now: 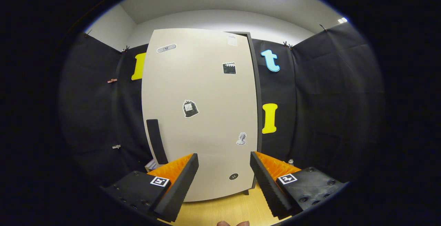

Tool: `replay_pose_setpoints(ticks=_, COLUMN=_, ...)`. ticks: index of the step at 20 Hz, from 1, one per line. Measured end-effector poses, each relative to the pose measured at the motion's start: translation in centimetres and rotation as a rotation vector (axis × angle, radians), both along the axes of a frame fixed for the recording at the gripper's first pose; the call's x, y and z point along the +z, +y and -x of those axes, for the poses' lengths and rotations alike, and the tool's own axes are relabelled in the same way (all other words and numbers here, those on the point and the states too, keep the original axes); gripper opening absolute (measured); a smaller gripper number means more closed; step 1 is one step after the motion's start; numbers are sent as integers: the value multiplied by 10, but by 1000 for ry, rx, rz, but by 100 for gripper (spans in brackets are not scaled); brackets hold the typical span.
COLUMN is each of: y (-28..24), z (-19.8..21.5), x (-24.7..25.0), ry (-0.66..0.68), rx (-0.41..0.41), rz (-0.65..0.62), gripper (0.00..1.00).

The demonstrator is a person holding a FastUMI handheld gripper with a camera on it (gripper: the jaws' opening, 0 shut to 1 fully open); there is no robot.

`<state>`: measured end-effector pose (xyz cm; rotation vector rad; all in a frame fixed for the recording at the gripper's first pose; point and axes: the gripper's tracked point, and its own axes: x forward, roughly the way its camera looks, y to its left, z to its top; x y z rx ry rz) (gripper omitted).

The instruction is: Open the shoe cabinet door, grab the shoes and put them into the shoe cabinet, then close the shoe cabinet door.

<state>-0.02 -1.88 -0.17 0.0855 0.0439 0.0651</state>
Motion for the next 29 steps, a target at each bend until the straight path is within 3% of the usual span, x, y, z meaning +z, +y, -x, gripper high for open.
replay_pose_setpoints(ticks=29, y=-1, z=4, x=4, ry=-16, rx=7, rz=-11, gripper=98)
